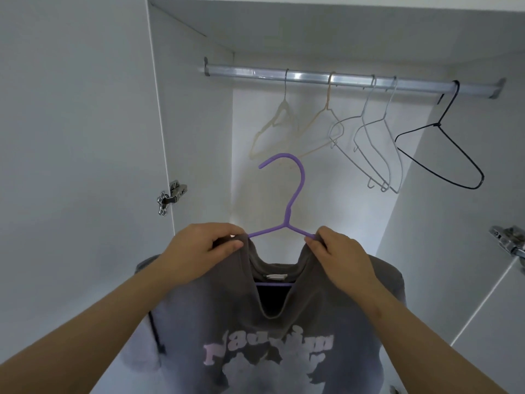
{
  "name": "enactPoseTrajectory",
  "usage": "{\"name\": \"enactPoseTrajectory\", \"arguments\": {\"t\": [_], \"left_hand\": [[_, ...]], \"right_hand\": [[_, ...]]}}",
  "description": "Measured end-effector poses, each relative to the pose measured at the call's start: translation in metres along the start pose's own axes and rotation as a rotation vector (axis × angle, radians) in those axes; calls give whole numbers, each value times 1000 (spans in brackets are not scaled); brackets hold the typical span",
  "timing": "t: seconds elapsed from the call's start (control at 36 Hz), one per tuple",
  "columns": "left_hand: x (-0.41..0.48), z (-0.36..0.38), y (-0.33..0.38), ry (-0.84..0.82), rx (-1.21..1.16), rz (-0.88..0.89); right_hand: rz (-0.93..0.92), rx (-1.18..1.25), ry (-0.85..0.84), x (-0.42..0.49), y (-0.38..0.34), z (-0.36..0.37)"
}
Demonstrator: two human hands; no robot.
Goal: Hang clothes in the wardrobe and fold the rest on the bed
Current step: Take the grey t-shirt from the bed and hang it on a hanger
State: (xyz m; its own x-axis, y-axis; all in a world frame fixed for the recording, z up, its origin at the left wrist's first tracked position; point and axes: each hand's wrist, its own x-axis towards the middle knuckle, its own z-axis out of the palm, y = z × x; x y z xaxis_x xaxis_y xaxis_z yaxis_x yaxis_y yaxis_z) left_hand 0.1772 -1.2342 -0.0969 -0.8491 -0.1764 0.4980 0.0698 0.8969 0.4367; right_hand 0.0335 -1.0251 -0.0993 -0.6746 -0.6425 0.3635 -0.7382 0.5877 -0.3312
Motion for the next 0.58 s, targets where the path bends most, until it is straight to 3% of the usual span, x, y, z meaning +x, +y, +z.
{"name": "enactPoseTrajectory", "arguments": {"t": [0.17,0.25,0.33,0.44,0.58], "left_hand": [[-4,-13,-22,37,-47,27],[-7,-17,-30,93,89,92],[-7,-17,-34,-47,213,100],[-4,-7,-11,-172,123,48],[10,10,4,-21,369,-19]], "right_hand": [[127,215,55,-3,14,2],[172,258,97,-4,18,5],[200,304,108,-5,19,8],[165,364,72,-3,13,11],[68,387,39,-1,0,9]]}}
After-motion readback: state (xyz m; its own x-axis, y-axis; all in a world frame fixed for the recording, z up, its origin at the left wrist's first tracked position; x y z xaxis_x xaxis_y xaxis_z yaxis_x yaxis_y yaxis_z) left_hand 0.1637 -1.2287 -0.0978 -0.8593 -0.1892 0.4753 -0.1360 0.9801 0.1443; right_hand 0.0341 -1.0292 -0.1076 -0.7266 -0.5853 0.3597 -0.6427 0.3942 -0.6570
